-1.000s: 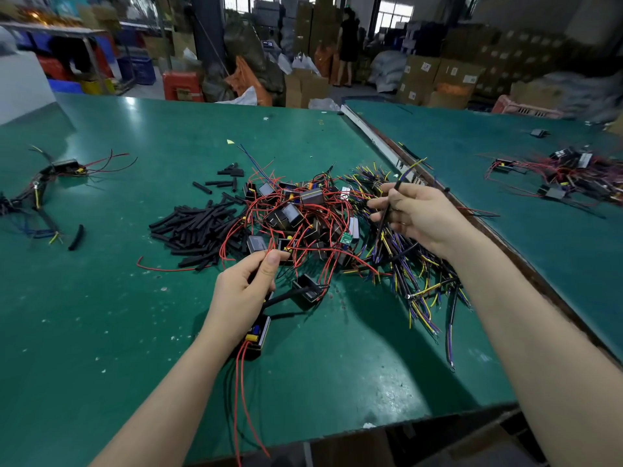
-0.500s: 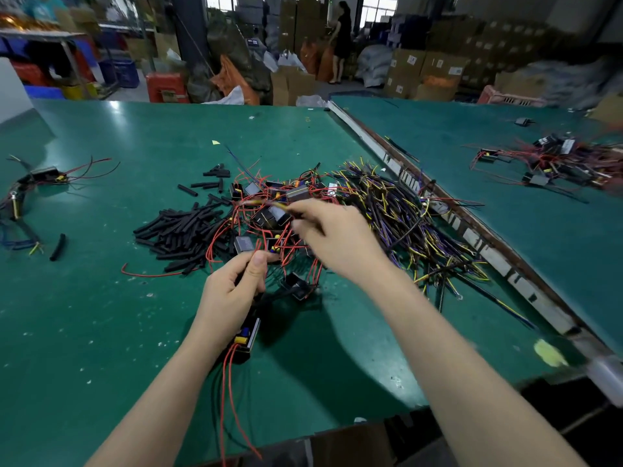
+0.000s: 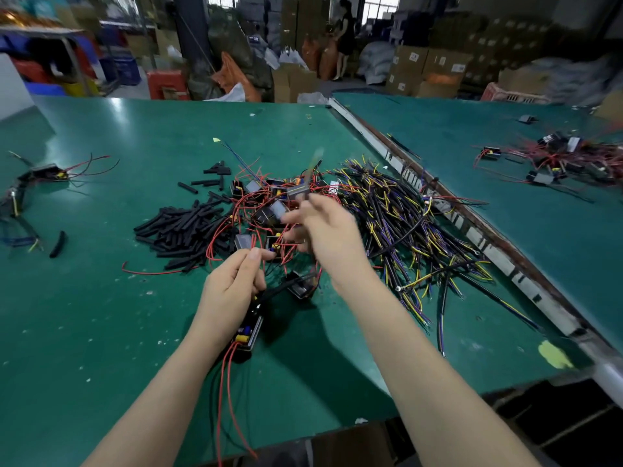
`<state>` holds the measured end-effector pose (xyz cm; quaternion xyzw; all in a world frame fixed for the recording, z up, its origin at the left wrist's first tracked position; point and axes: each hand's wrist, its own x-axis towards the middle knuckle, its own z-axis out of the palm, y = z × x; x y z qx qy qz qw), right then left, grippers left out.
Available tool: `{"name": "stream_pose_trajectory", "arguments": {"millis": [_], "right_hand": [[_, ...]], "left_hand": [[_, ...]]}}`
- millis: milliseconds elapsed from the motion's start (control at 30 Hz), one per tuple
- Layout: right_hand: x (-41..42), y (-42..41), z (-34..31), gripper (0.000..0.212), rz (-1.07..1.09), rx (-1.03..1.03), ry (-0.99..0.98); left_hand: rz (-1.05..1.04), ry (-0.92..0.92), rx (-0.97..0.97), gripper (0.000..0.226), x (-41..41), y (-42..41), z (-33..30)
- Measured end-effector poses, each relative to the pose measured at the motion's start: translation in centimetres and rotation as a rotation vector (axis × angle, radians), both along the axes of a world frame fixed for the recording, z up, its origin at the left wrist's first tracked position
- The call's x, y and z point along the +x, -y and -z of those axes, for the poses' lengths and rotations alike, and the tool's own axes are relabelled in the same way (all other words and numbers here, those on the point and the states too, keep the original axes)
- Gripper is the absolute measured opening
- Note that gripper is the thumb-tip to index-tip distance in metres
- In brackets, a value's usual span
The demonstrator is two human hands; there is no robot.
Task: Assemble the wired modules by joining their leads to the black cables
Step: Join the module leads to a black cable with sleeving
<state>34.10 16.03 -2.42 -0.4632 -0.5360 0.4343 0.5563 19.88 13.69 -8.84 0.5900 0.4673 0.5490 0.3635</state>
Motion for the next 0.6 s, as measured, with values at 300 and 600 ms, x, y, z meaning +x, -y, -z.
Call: {"name": "stream_pose_trajectory", "arguments": {"millis": [300,600], "right_hand": [[-0.2,-0.2,2.2,0.012,-0.092,-0.242,-0.452],[0.3,0.0,3.1,0.012,-0.154,-0.106,-0.18]], "left_hand": [[0.037,-0.056,-0.03,0.02,0.1,0.1,0.0],[0.035,-0.226,0.071,0.015,-0.3,0.2,0.0]]}}
